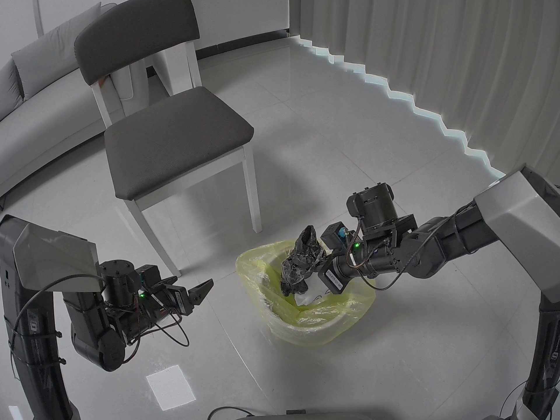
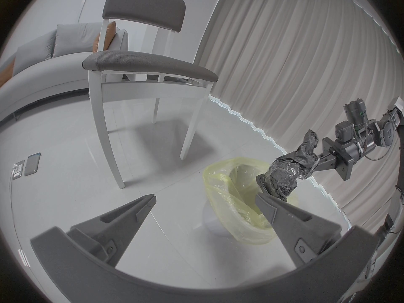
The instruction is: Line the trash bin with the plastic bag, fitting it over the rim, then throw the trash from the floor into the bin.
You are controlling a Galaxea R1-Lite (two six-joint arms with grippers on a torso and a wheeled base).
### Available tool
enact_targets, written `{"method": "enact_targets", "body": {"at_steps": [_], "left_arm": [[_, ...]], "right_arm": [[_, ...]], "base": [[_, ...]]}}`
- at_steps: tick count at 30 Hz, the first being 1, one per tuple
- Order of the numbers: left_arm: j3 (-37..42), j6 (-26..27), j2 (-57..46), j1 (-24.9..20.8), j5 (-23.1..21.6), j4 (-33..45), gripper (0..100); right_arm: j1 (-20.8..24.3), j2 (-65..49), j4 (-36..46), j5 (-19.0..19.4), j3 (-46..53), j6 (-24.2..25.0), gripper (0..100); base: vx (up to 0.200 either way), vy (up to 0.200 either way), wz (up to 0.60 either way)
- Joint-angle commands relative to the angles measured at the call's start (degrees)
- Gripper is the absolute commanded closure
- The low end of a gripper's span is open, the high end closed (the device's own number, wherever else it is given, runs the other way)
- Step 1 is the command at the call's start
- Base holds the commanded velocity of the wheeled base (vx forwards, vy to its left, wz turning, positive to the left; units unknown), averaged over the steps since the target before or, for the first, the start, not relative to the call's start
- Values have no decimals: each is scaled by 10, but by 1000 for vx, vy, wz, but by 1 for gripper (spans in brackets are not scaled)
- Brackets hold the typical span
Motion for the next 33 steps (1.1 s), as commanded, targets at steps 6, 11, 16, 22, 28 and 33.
{"method": "enact_targets", "body": {"at_steps": [6,11,16,22,28,33], "left_arm": [[6,0,-2,5,0,-10,0],[3,0,-1,5,0,-10,0],[5,0,1,5,0,-10,0],[6,0,1,11,0,-10,0],[-3,-1,8,10,0,-10,0],[-57,-2,32,4,8,-10,0]], "right_arm": [[-15,50,-1,0,-23,-3,100],[-16,59,-4,0,-41,3,0],[-23,60,-5,-1,-49,3,0],[-42,57,-6,-2,-50,6,0],[-69,53,-7,-5,-56,6,0],[-90,57,-9,-7,-73,6,0]], "base": [[0,0,0],[0,0,0],[0,0,0],[0,0,0],[0,0,0],[0,0,0]]}}
